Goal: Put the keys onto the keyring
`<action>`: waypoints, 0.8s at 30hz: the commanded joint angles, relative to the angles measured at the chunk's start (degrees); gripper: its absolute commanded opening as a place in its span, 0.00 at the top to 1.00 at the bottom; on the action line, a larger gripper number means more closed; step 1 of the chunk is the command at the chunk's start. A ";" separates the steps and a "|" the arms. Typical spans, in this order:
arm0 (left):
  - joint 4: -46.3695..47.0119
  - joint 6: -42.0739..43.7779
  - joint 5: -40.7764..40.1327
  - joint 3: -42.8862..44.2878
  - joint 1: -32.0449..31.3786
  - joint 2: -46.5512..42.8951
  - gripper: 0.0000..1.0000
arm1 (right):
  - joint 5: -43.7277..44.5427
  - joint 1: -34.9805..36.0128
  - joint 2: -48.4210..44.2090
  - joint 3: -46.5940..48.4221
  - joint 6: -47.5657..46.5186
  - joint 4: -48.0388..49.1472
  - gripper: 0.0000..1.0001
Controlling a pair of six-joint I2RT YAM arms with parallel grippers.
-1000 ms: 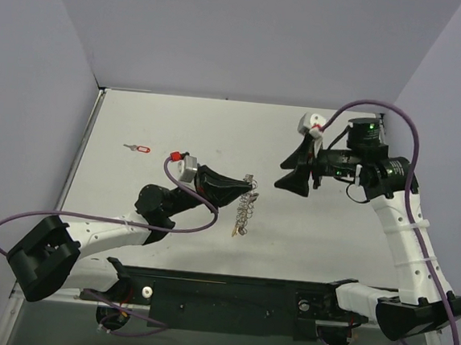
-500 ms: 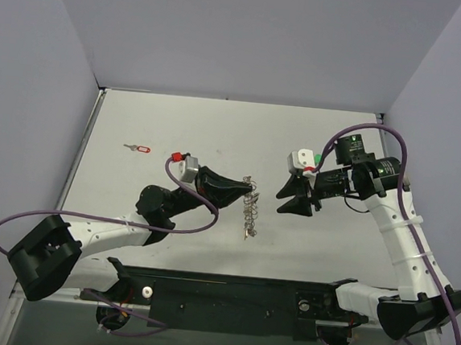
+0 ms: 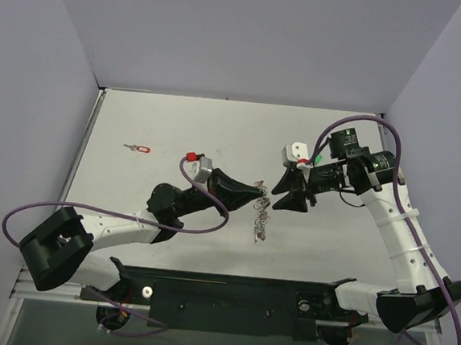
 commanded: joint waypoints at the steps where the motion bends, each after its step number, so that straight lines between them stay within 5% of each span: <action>1: 21.71 -0.57 0.31 4.03 -0.74 0.70 1.00 | -0.56 1.00 0.79 0.34 3.61 3.10 0.64; 19: 21.79 -0.04 0.23 4.91 -1.79 2.28 1.00 | -0.21 2.58 -0.09 -2.48 11.26 8.82 0.84; 22: 21.71 0.05 0.31 4.99 -1.88 2.20 1.00 | 0.41 2.84 -0.09 -3.00 13.10 9.87 1.00; 24: 21.71 -0.04 0.23 5.08 -1.88 2.29 1.00 | 0.41 2.93 -0.27 -2.92 13.46 9.96 1.00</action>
